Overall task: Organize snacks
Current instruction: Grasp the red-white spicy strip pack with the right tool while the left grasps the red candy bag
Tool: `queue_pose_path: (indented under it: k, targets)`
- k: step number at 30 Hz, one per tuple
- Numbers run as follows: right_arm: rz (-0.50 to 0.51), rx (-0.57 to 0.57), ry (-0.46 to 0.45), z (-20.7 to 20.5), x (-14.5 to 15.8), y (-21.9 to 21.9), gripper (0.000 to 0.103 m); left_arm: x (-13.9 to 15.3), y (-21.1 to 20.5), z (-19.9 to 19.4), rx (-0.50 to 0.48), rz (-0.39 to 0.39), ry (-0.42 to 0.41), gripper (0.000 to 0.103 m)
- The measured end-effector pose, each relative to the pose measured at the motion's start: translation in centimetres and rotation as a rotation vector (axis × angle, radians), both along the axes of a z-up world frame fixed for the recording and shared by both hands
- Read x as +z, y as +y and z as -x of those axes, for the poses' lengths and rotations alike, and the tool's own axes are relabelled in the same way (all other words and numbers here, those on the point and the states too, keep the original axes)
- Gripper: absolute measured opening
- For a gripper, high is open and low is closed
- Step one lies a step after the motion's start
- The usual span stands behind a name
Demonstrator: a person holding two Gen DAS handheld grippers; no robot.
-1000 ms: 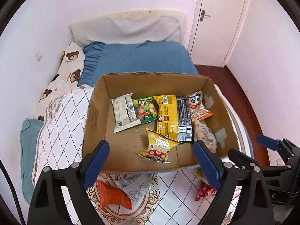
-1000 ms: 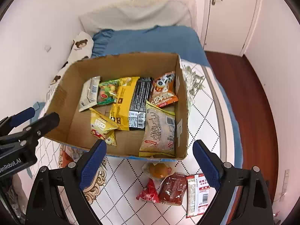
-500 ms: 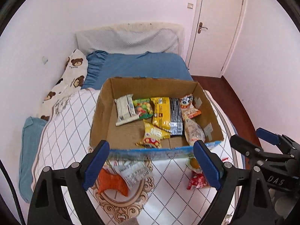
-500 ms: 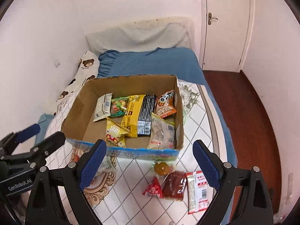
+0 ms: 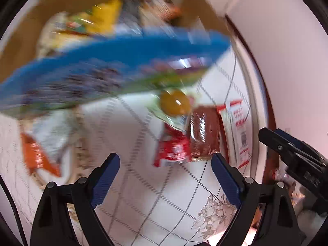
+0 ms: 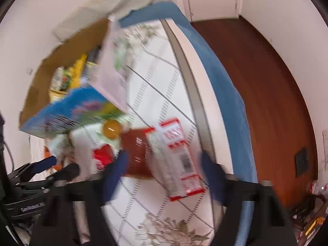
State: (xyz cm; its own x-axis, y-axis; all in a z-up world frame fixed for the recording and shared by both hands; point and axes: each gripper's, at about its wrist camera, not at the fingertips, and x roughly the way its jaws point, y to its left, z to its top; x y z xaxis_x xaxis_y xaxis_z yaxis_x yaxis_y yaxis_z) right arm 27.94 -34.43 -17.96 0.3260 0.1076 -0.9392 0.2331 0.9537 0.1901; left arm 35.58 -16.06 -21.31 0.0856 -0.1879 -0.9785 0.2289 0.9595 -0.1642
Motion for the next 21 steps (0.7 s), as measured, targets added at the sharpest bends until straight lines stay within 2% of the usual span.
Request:
queue_pose_path:
  k: [1,2,3,4,7,12,15,16,19,21]
  targets:
    - [-0.010,-0.009,0.008,0.2,-0.7,-0.5,0.066,-1.1,-1.0,-0.2,-0.019,-0.014,0.012,0.087]
    - [-0.014,-0.010,0.011,0.4,-1.2,-0.8,0.066,-2.0,-1.6,-0.4,-0.029,-0.027,0.022,0.068]
    - [-0.010,-0.007,0.020,0.4,-1.8,-1.0,0.066,-3.2,-2.1,-0.6,-0.032,-0.043,0.045,0.056]
    - [-0.008,0.004,0.045,0.3,-2.7,-1.1,0.067,-3.9,-2.3,-0.7,-0.029,-0.051,0.064,0.039]
    - [0.010,0.031,0.058,-0.1,-4.4,-1.1,0.078,-4.4,-1.5,-0.6,0.008,-0.026,0.059,0.039]
    - [0.060,0.129,0.113,-1.9,-8.0,1.1,0.077,-3.6,1.2,0.3,0.045,-0.039,0.044,0.039]
    - [0.127,0.136,0.137,-2.4,-9.4,2.1,0.066,-3.5,3.0,1.4,0.065,-0.045,0.051,0.039]
    - [0.120,0.125,0.130,-2.2,-9.5,2.2,0.063,-3.5,3.5,1.8,0.071,-0.044,0.055,0.039]
    - [0.106,0.126,0.151,-0.7,-9.6,3.1,0.062,-4.1,4.3,3.1,0.079,-0.033,0.069,0.039]
    - [0.058,0.130,0.189,1.0,-10.2,3.8,0.062,-4.8,4.5,3.5,0.086,-0.025,0.075,0.039]
